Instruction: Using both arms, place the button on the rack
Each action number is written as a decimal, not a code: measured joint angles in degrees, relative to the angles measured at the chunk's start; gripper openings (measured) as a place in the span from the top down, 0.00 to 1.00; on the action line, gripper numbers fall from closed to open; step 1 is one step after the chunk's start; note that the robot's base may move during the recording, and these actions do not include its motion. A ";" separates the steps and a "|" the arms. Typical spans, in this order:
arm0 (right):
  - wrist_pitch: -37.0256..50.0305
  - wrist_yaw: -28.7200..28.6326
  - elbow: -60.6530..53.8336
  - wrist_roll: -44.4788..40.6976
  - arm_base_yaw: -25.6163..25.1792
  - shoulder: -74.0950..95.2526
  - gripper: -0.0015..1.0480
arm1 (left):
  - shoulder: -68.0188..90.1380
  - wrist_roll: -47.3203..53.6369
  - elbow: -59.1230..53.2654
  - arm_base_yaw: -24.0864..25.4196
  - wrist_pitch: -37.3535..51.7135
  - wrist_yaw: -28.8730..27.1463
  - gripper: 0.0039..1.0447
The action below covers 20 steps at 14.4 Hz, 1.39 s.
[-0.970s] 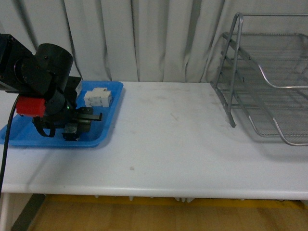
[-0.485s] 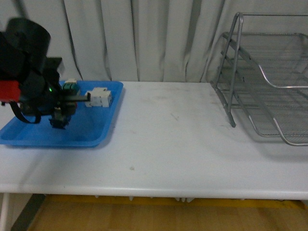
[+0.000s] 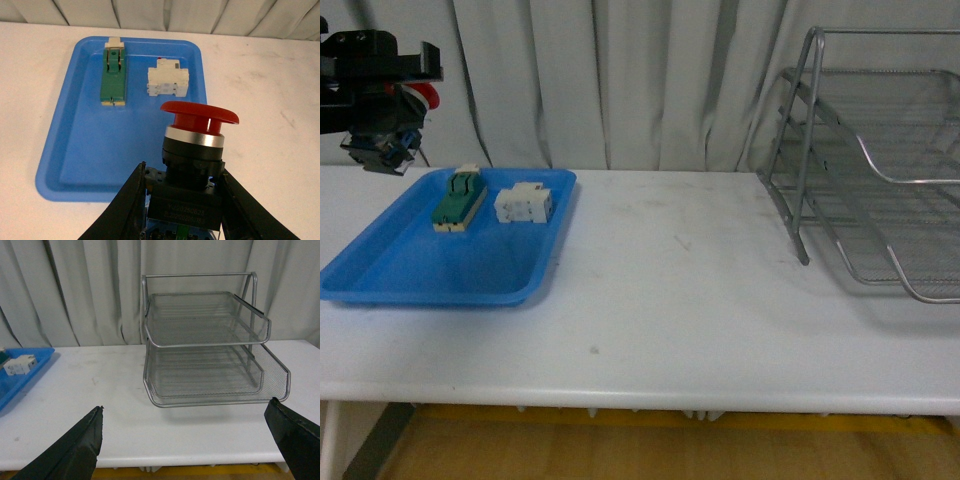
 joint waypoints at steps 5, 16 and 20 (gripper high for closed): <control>0.00 0.00 0.00 0.00 0.00 0.00 0.06 | -4.39 -0.37 -8.92 -0.90 3.78 -0.26 0.66; 0.02 -0.02 0.00 -0.02 0.00 0.00 0.06 | -2.01 -0.96 -8.90 -2.16 5.09 0.61 0.66; 0.02 -0.02 0.00 -0.02 0.00 0.00 0.06 | -1.88 -0.96 -8.90 -2.84 4.92 0.24 0.66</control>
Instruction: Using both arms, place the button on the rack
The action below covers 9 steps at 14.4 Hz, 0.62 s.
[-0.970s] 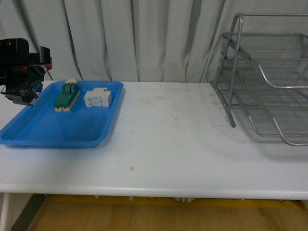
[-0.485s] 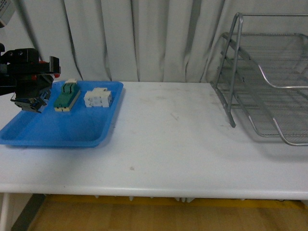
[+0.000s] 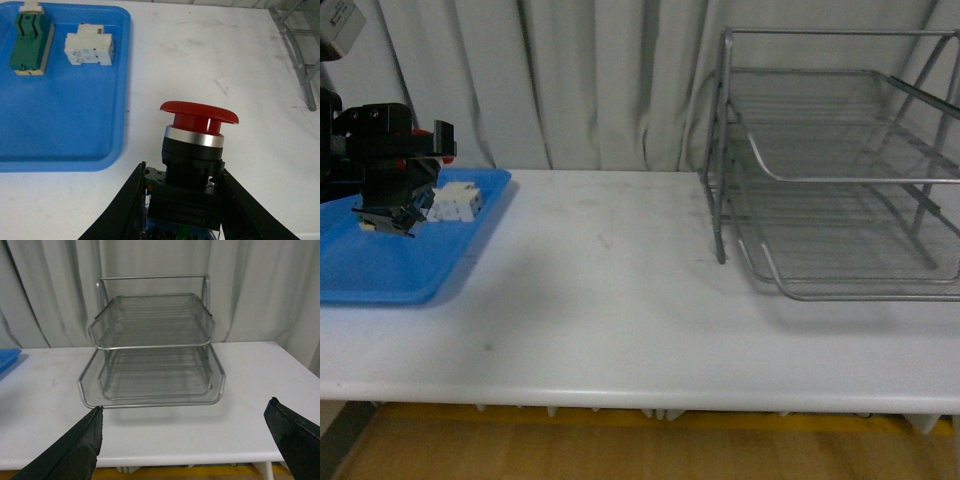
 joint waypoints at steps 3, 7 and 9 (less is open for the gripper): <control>-0.15 0.00 0.00 0.00 0.00 0.00 0.06 | 0.00 0.00 0.00 -0.11 0.02 -0.02 0.66; 0.15 0.17 0.00 0.00 0.00 0.00 0.06 | -0.98 -0.02 0.00 -1.99 -0.11 0.83 0.66; -0.04 0.20 0.00 0.00 0.00 0.00 0.06 | -1.44 -0.39 0.22 -2.40 -1.18 0.74 0.66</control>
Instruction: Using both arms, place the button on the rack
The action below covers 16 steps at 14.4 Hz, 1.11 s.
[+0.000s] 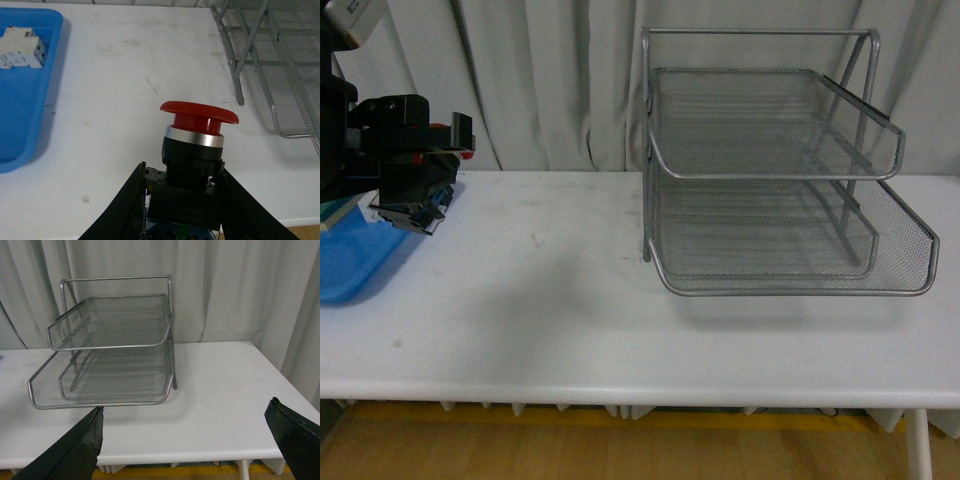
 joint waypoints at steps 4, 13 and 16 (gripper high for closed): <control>0.04 -0.02 0.00 0.02 0.00 0.00 0.06 | -0.13 -1.11 4.98 -5.07 -1.97 -0.44 0.66; 0.04 -0.02 0.00 0.02 0.00 0.00 0.06 | 18.82 5.31 34.82 -27.45 -9.33 3.26 0.66; 0.04 -0.02 0.00 0.02 0.00 0.00 0.06 | 23.71 7.15 36.46 -30.38 -10.91 5.64 0.66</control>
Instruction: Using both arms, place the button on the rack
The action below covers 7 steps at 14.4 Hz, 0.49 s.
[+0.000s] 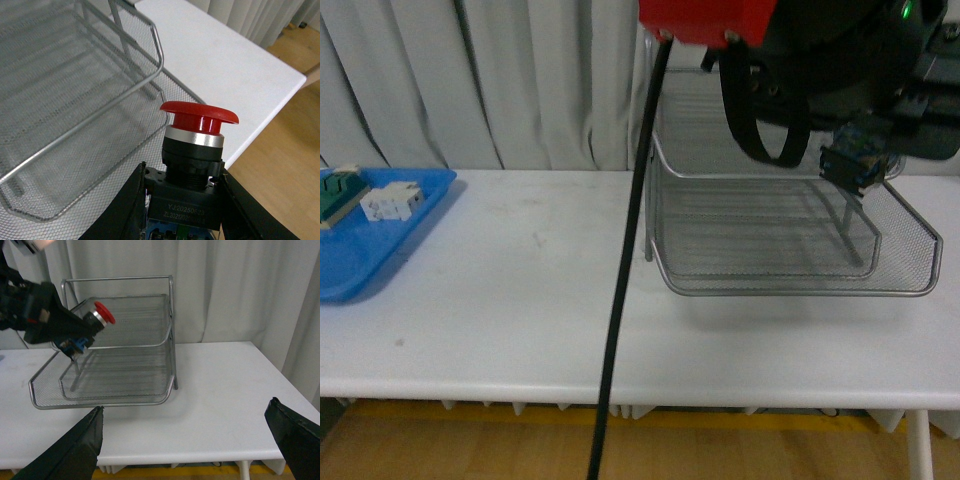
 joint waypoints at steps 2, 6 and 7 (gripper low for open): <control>0.00 0.00 0.00 -0.02 0.00 0.00 0.06 | 3.21 1.97 1.70 0.02 -1.11 -0.87 0.66; 0.00 0.00 0.00 -0.02 0.00 0.00 0.06 | 13.62 5.11 11.56 1.70 -7.02 -3.08 0.66; 0.00 0.00 0.00 -0.02 0.00 0.00 0.06 | 16.24 5.68 14.43 2.03 -8.79 -3.30 0.66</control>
